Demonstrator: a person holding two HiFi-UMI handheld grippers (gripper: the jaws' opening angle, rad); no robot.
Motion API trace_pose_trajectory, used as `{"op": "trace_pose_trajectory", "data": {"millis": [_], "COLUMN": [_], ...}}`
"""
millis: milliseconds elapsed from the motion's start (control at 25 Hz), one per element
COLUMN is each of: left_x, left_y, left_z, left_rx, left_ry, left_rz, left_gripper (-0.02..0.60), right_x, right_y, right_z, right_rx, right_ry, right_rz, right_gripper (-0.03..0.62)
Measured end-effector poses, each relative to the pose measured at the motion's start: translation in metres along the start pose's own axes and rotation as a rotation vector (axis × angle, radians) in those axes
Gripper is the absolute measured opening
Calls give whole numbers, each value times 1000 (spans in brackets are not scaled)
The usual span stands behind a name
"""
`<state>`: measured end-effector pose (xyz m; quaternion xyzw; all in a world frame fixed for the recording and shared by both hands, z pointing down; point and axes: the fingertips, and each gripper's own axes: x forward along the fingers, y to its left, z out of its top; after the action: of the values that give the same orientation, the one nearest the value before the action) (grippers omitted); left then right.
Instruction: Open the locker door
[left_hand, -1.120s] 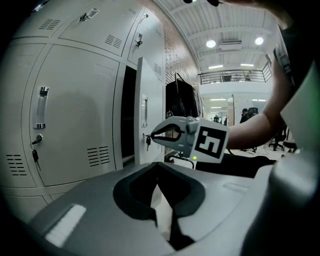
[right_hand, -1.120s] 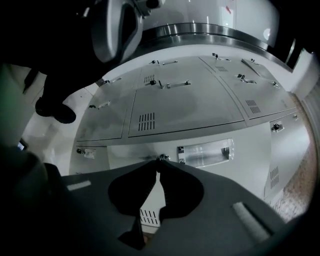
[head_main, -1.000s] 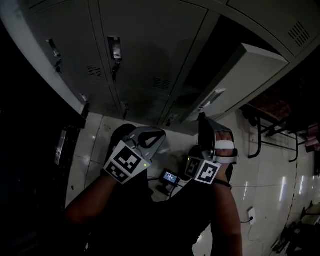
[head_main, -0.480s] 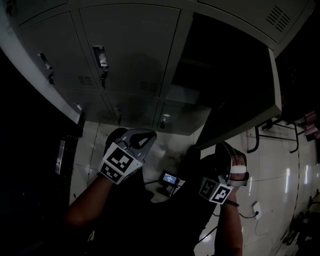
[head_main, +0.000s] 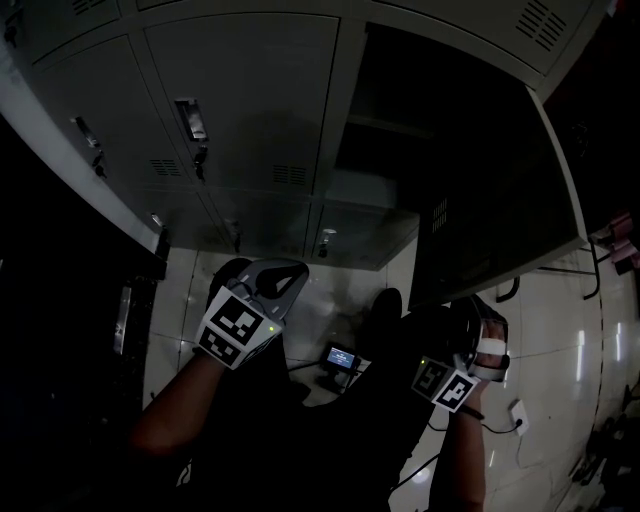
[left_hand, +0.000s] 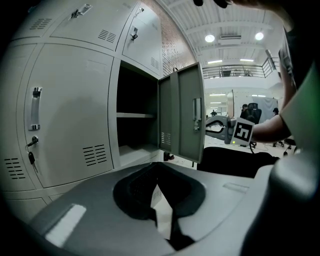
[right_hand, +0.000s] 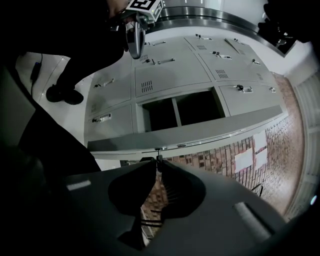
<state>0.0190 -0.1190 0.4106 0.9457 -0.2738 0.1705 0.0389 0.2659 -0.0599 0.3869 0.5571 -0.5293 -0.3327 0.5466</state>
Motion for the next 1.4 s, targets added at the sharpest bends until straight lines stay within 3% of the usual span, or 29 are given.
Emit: {"op": "trace_pose_trajectory", "data": {"millis": [160,320,480,600,720,840,1120,1400], "left_x": [0,0,-1,-1,-3,-4,-4,-3], "left_y": [1,0,0,0,0,1,2,1], "left_z": [1,2,1,2,3,3,1,-1], "left_rx": [0,1,-2,-2,-8,-13,-4,-4], "left_ry": [-5,-7,-8,-17,-23,-20,-16,-4], "left_rz": [2,-3,0,-2,-7,-7,-3,-4], "left_gripper": [12,12,12,12,12,12,12,12], "right_x": [-11,-31,-42,-46,-42,-34,-28,-27], "right_y": [-3,-11,-4,8,20,37,48,45], "right_z": [-6,1,42,78,104,115,114,112], "right_rx": [76,374,705,826,929,967,1053,1022], "right_ry": [11,-54,-256,-367,-415,-391,-392,-399], "right_rz": [1,51,250,405,535,636,729,699], "right_gripper": [48,46,3,3,2,3,2,2]}}
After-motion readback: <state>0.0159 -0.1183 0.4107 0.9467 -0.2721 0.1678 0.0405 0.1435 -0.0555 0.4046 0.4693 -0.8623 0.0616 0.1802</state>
